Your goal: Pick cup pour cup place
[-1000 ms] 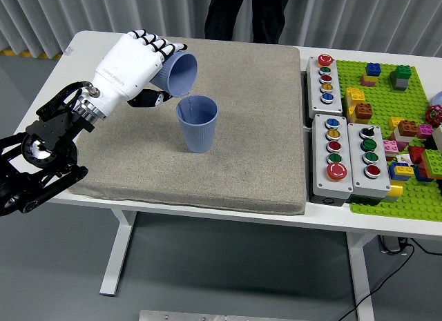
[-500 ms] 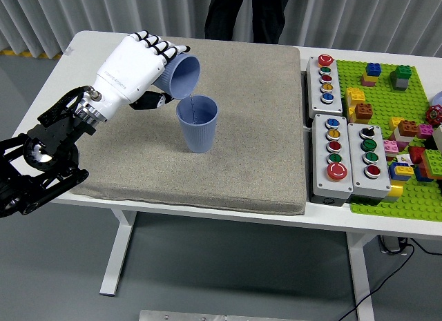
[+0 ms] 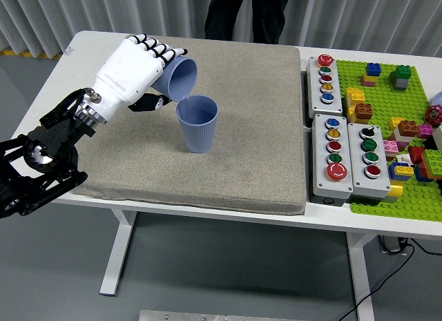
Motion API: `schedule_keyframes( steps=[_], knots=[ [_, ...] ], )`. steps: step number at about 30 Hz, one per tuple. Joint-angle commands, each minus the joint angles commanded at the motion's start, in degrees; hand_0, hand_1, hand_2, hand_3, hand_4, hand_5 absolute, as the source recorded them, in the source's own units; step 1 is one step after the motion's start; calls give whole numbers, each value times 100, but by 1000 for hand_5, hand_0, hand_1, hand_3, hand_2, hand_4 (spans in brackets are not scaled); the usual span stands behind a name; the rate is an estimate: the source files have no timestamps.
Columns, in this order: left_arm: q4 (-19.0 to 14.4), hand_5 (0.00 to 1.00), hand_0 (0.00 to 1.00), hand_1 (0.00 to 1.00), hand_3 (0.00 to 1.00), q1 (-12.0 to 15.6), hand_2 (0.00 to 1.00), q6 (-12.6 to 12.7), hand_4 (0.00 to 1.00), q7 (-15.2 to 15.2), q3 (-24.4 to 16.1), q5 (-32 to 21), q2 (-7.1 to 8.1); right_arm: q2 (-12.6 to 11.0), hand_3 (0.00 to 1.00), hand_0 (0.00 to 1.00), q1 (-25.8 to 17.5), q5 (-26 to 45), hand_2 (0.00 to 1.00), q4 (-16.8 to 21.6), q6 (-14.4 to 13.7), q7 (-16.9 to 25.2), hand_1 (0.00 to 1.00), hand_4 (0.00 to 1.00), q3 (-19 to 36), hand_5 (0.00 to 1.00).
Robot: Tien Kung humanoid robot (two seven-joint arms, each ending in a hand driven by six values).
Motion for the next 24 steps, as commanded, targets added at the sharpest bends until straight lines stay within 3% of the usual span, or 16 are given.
schedule_keyframes(
  steps=[24],
  knots=[
    [-24, 186, 519, 515, 553, 44, 520, 0, 630, 46, -24, 0, 14, 5, 583, 692, -12, 39, 593, 0, -10, -8, 667, 2, 16, 38]
  ],
)
